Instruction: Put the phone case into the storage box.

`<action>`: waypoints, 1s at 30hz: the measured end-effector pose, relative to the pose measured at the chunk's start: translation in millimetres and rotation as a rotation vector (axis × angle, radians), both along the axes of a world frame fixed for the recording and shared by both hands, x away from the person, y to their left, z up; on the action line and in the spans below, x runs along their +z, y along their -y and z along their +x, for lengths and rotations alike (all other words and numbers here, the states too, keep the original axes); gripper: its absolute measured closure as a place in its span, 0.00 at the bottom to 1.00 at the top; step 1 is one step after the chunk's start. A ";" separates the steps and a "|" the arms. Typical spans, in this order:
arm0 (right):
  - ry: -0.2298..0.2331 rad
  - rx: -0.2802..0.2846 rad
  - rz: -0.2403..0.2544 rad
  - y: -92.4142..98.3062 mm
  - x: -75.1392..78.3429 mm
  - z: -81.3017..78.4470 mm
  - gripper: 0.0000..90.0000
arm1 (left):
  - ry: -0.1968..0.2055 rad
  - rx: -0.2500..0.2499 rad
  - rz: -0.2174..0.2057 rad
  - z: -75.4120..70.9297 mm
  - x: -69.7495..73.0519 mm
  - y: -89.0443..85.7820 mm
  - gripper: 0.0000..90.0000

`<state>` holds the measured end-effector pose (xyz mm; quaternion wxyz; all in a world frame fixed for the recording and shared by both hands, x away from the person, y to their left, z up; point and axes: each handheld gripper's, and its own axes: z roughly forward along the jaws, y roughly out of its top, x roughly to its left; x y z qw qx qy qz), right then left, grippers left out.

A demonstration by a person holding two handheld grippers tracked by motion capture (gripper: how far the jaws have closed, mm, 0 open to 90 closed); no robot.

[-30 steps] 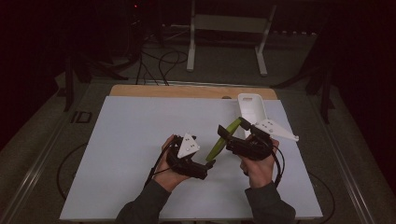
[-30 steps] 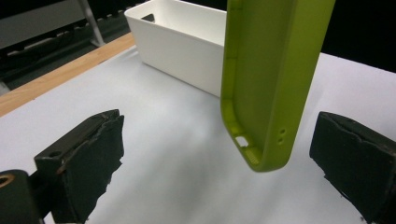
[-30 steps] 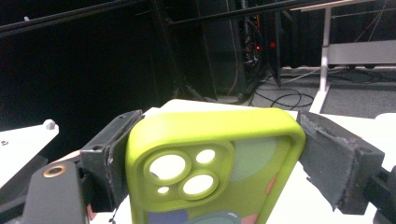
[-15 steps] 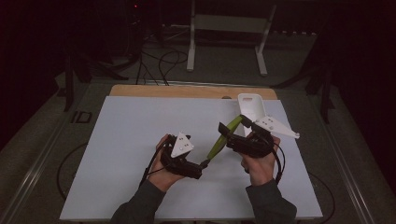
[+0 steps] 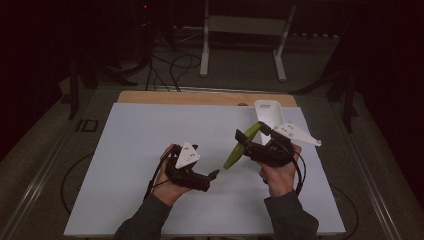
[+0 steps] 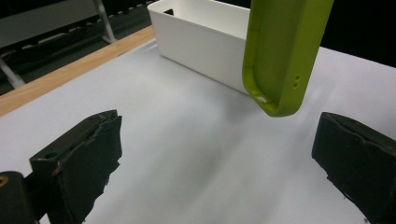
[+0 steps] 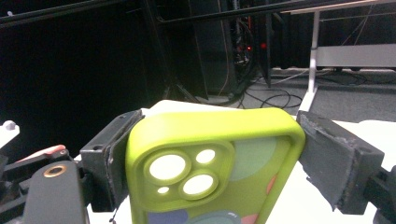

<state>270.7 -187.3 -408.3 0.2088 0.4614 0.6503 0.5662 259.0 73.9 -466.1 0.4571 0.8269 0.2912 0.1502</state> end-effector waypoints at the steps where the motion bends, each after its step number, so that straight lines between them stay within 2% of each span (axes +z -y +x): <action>1: -0.001 -0.001 0.000 0.3 0.1 0.3 0.20 | -0.002 0.002 -0.002 -0.4 -0.2 -1.2 0.02; 4: -0.003 -0.005 -0.001 0.7 0.6 1.1 0.20 | -0.006 0.001 0.002 -0.3 -0.7 -4.5 0.01; 21: -0.007 -0.016 -0.010 2.2 1.3 4.3 0.20 | -0.017 0.011 -0.038 -0.4 -1.3 -21.5 0.00; 30: -0.005 -0.022 -0.012 4.7 2.6 6.3 0.20 | -0.020 0.025 -0.038 -1.4 -3.3 -30.1 0.00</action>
